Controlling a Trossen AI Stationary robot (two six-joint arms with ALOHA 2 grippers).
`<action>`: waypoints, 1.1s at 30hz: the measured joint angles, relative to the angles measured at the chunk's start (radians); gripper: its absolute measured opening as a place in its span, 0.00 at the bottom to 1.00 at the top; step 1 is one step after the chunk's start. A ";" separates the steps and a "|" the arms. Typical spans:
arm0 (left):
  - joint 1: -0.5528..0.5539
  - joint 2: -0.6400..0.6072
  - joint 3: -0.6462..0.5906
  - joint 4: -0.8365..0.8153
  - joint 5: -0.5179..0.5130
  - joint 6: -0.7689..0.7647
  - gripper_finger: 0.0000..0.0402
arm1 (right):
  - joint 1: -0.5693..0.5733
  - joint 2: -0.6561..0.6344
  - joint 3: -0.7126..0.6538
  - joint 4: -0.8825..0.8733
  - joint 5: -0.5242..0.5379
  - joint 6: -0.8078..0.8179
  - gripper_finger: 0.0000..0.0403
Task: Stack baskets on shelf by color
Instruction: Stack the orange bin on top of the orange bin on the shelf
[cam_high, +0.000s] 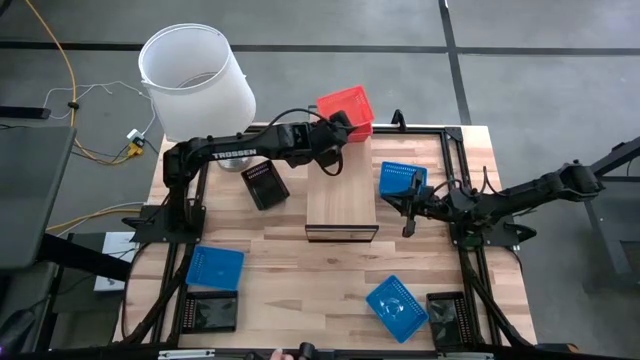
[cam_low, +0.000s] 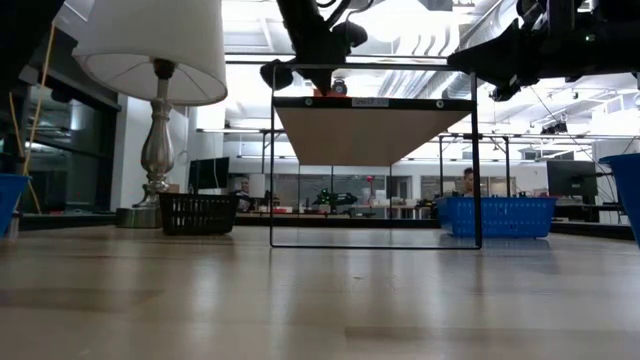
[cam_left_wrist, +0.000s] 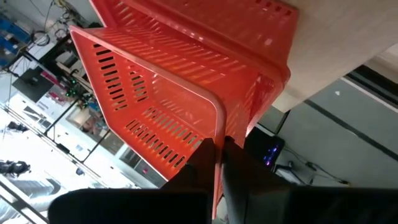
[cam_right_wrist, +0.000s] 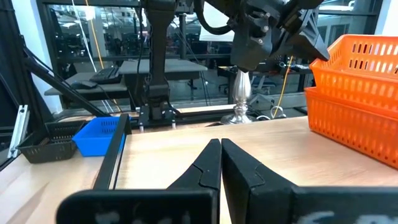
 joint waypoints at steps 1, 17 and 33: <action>-0.001 0.000 0.000 -0.004 -0.003 0.000 0.00 | 0.000 0.000 0.000 0.000 0.000 0.000 0.00; -0.041 0.000 0.000 -0.055 -0.014 -0.039 0.00 | 0.000 0.000 0.000 0.000 0.043 -0.009 0.00; -0.056 0.000 0.000 -0.054 -0.065 -0.151 0.09 | 0.000 0.000 0.000 0.011 0.042 -0.028 0.00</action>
